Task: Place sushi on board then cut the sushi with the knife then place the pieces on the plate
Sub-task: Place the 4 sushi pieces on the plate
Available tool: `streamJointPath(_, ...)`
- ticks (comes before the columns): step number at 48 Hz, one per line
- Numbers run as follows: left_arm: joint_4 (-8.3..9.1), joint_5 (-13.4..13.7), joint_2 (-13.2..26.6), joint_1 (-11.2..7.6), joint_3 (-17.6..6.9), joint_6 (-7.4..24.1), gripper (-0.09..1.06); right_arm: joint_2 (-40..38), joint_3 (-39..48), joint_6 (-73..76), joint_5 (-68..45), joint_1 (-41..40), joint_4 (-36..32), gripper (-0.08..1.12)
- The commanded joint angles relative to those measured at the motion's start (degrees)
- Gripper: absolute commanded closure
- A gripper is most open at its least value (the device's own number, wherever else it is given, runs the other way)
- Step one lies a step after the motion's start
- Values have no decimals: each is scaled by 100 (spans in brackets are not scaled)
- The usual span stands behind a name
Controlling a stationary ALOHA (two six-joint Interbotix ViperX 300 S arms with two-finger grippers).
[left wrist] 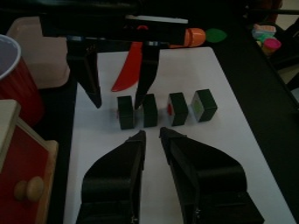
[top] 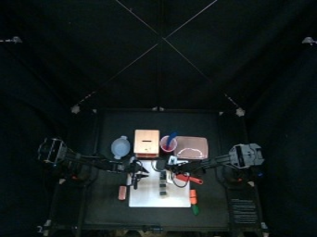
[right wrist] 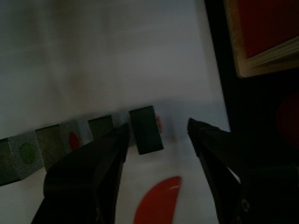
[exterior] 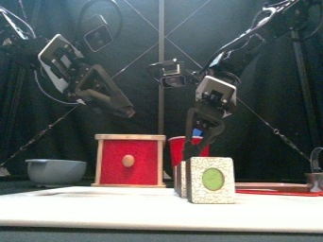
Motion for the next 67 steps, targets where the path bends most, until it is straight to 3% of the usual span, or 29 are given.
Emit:
streamJointPath(1,-9,-53,-26,9,-53,-9,33,-70,-141,9,-18,9,-9,18)
streamJointPath(24,-53,-44,-18,18,-35,0,33,44,-97,9,-9,18,62,41)
streamJointPath(49,-105,-35,-18,18,-35,9,33,-1758,879,88,729,-255,510,41)
streamJointPath(67,-105,-35,-26,44,-35,18,33,-2285,1406,70,844,-1230,369,41)
